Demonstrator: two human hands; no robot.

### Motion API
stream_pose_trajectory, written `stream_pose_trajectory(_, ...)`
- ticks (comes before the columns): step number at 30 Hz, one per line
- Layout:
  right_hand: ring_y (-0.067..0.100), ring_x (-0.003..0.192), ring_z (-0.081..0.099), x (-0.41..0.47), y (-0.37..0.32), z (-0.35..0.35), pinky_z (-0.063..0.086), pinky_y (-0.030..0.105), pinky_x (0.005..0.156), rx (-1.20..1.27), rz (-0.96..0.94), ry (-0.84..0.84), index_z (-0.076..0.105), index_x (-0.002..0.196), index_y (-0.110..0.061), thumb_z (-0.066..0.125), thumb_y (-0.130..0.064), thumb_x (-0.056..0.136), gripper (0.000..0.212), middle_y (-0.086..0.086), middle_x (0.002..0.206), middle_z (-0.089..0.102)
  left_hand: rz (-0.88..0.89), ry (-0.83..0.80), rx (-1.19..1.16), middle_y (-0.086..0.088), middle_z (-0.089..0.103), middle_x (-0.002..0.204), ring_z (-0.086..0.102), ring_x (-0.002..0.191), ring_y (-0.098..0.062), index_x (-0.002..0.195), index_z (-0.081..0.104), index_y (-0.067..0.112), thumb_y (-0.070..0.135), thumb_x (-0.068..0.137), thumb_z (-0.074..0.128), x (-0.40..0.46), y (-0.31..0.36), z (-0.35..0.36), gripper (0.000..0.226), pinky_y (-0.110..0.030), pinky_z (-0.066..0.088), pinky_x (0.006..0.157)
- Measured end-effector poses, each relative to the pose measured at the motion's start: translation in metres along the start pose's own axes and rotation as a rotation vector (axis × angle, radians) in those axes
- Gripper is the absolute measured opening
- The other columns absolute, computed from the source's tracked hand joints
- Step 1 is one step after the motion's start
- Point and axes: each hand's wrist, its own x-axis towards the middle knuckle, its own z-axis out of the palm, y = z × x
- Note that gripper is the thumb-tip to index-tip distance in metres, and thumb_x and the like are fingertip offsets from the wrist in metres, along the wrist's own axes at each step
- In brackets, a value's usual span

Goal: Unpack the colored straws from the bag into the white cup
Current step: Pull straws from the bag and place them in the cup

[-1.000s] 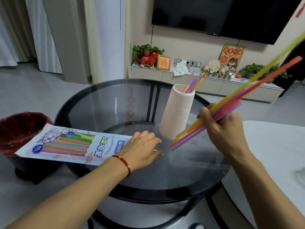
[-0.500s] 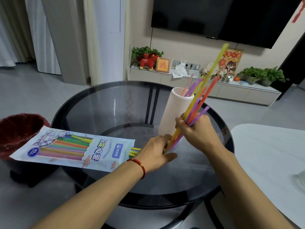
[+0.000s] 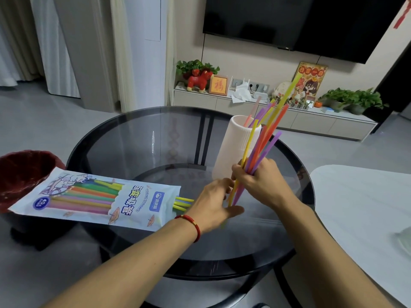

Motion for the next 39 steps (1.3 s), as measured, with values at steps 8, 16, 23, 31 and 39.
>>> stream_pose_trajectory(8, 0.022, 0.070, 0.071, -0.006, -0.005, 0.000, 0.063, 0.043, 0.067, 0.075, -0.043, -0.054, 0.072, 0.077, -0.004, 0.065, -0.020, 0.095, 0.025, 0.013, 0.077, 0.071, -0.027, -0.010, -0.166, 0.002, 0.068, 0.082, 0.066, 0.073, -0.008, 0.090, 0.062, 0.024, 0.033, 0.091, 0.070, 0.003, 0.001, 0.009, 0.013, -0.022, 0.053, 0.064)
stream_pose_trajectory(16, 0.020, 0.071, 0.072, -0.008, -0.017, -0.012, 0.061, 0.051, 0.071, 0.196, -0.087, 0.239, 0.076, 0.077, -0.010, 0.063, -0.038, 0.089, 0.033, 0.005, 0.073, 0.075, -0.048, -0.063, -0.244, 0.002, 0.070, 0.084, 0.066, 0.076, -0.008, 0.083, 0.056, 0.031, 0.036, 0.095, 0.062, 0.004, 0.007, 0.017, 0.014, -0.018, 0.046, 0.069)
stream_pose_trajectory(23, 0.014, 0.070, 0.071, -0.009, -0.016, -0.007, 0.060, 0.035, 0.063, 0.258, -0.067, 0.232, 0.074, 0.073, -0.014, 0.070, -0.029, 0.088, 0.022, -0.006, 0.070, 0.071, -0.051, -0.038, -0.236, 0.009, 0.063, 0.071, 0.059, 0.064, -0.005, 0.075, 0.056, 0.032, 0.047, 0.085, 0.071, 0.005, 0.008, 0.021, 0.023, -0.016, 0.044, 0.061)
stream_pose_trajectory(31, 0.016, 0.067, 0.070, -0.011, -0.016, -0.004, 0.058, 0.036, 0.065, 0.183, -0.065, 0.164, 0.074, 0.073, -0.010, 0.066, -0.023, 0.096, 0.028, 0.003, 0.068, 0.073, -0.132, 0.037, -0.262, 0.015, 0.066, 0.055, 0.065, 0.053, -0.004, 0.061, 0.058, 0.030, 0.049, 0.086, 0.065, 0.007, 0.011, 0.028, 0.032, -0.008, 0.043, 0.049)
stream_pose_trajectory(39, 0.013, 0.044, 0.066, -0.016, 0.000, -0.019, 0.054, 0.020, 0.046, 0.264, 0.006, 0.102, 0.070, 0.072, -0.015, 0.060, -0.028, 0.104, 0.036, 0.008, 0.055, 0.068, -0.075, 0.014, -0.258, 0.011, 0.070, 0.069, 0.065, 0.062, 0.000, 0.091, 0.064, 0.041, 0.051, 0.080, 0.072, 0.002, 0.007, 0.022, 0.017, -0.011, 0.046, 0.056)
